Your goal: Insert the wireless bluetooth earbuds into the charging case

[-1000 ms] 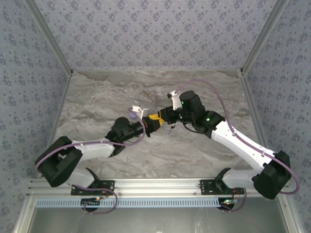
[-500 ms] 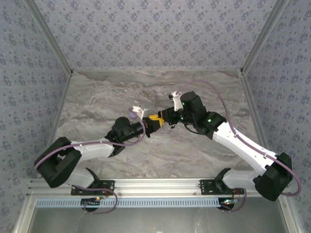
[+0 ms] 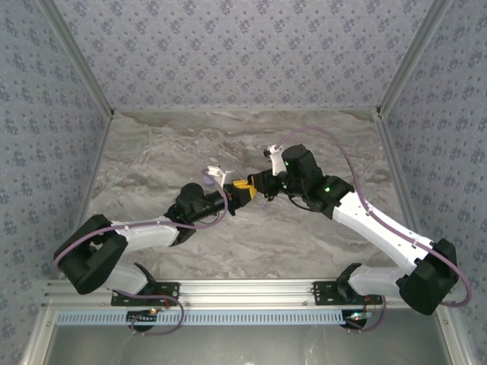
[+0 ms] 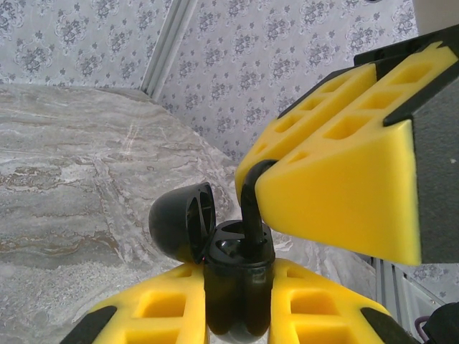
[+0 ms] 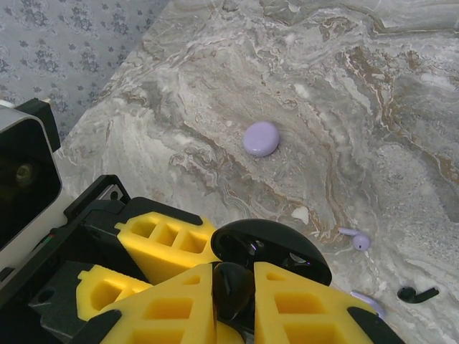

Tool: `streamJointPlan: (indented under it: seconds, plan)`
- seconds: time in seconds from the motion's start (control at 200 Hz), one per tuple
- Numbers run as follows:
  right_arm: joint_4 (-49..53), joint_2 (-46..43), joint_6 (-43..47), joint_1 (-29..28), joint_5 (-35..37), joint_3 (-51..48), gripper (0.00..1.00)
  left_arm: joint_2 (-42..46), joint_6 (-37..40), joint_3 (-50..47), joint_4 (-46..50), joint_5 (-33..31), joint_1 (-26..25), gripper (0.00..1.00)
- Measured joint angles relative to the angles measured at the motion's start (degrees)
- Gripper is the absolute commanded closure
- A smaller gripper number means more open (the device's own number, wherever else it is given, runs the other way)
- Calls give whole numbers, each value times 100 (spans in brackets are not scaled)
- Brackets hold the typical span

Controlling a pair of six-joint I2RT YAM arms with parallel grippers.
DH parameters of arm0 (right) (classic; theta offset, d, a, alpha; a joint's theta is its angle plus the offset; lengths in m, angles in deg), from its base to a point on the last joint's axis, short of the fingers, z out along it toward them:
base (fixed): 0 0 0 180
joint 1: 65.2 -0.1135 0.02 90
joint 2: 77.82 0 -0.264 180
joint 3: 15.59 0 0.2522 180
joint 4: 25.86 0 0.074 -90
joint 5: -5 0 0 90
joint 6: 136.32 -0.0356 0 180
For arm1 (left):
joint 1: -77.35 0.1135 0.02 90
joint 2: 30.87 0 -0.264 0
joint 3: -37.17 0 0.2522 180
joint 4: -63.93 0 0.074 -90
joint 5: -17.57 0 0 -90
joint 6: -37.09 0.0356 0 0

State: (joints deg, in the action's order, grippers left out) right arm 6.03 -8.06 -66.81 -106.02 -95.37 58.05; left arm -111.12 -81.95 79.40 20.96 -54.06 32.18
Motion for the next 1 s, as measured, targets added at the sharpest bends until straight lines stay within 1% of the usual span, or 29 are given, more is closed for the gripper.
streamJointPlan:
  seconds: [0.225, 0.44, 0.755, 0.999]
  plan:
    - [9, 0, 0, -17, -4, -4, 78, 0, 0, 2, 2, -2, 0, 86]
    - [48, 0, 0, -33, -44, -4, 70, 0, 2, 61, 17, -20, 0, 86]
    - [50, 0, 2, -39, -105, -4, 65, 0, 2, 63, 44, -17, 0, 86]
    - [57, 0, 2, -37, -103, 0, 63, 0, 4, 63, 46, 7, 2, 86]
